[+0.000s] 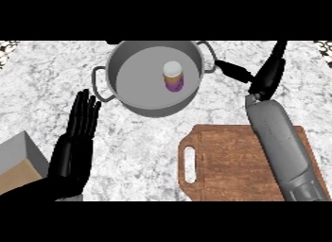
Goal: Pick the can from the cutting board and place it in the pot
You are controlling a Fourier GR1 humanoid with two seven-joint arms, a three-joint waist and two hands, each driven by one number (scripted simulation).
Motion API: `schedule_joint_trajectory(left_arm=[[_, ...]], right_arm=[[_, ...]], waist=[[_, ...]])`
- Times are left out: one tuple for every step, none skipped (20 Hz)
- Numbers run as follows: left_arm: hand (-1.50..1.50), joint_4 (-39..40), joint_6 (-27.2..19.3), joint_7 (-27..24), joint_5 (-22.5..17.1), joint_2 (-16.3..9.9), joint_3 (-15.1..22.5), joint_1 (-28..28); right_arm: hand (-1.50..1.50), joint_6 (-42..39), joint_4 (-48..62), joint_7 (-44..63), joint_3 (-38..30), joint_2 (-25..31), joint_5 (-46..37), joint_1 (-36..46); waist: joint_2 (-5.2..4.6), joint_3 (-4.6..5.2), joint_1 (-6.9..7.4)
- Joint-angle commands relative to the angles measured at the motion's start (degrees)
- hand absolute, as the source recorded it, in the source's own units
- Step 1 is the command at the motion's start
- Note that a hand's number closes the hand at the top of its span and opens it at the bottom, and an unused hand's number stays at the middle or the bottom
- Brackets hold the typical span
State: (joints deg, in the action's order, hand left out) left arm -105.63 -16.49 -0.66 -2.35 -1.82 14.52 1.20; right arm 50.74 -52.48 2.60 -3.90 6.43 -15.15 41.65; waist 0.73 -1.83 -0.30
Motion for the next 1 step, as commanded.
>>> schedule_joint_trajectory(left_arm=[[0.00,8.9,1.4,-3.4,-0.2,-3.5,-5.1,2.9]], right_arm=[[-1.50,-0.3,-3.5,-2.3,-1.3,0.8,1.8,-4.2]], waist=[[-0.88,1.86,-0.54]])
